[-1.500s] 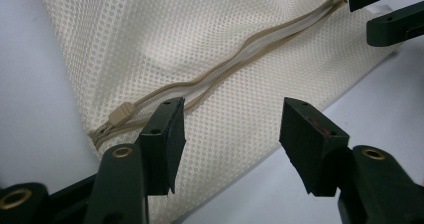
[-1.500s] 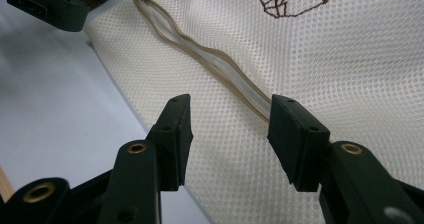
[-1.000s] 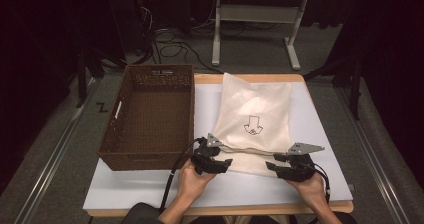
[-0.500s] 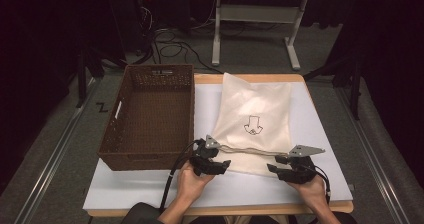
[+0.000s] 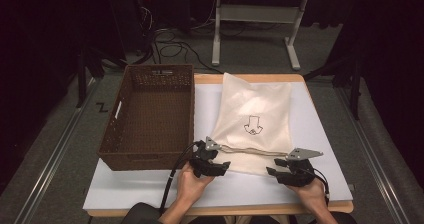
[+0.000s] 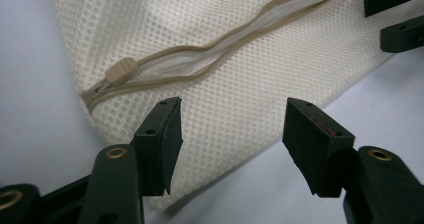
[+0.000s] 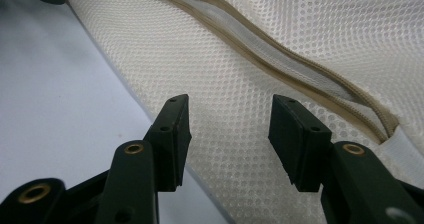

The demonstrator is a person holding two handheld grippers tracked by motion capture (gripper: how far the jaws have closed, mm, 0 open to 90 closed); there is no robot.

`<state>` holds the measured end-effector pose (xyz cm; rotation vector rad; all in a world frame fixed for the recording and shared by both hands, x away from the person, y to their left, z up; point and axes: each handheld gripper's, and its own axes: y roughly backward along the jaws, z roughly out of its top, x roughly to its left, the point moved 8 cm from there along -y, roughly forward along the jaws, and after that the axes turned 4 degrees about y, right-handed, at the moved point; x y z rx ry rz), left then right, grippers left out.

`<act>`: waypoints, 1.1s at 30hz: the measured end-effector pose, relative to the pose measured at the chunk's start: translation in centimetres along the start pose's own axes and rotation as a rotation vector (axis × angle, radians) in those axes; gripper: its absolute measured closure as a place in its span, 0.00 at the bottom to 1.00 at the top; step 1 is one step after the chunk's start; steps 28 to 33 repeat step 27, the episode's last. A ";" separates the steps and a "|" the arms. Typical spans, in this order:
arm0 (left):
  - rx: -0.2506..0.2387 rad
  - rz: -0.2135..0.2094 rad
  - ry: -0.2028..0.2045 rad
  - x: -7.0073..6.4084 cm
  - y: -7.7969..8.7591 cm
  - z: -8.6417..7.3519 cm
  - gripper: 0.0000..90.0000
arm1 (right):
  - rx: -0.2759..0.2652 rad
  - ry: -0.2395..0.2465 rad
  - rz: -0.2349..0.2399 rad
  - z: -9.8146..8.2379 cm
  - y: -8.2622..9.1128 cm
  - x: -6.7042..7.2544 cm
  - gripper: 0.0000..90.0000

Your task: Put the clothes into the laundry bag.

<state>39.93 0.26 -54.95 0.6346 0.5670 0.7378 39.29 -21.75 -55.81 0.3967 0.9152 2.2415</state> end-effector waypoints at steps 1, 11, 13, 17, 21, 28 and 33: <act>0.001 -0.001 0.003 0.0 0.0 0.0 0.45 | 0.005 -0.007 0.007 -0.1 0.0 0.1 0.57; 0.016 0.000 -0.006 -0.1 -0.2 -0.3 0.45 | 0.002 -0.002 0.017 -0.2 0.1 0.3 0.55; 0.012 0.000 -0.003 0.0 -0.2 -0.3 0.45 | 0.004 0.001 0.016 -0.2 0.1 0.3 0.55; 0.014 -0.022 0.005 -0.2 -0.2 -0.3 0.45 | 0.000 0.005 0.017 -0.1 0.1 0.3 0.55; 0.008 -0.062 0.038 -0.2 -0.1 -0.4 0.45 | 0.001 0.010 0.019 -0.2 0.1 0.3 0.55; 0.007 -0.074 0.043 -0.3 -0.2 -0.3 0.45 | -0.007 -0.001 0.020 -0.3 0.2 0.3 0.55; 0.007 -0.074 0.043 -0.3 -0.2 -0.3 0.45 | -0.007 -0.001 0.020 -0.3 0.2 0.3 0.55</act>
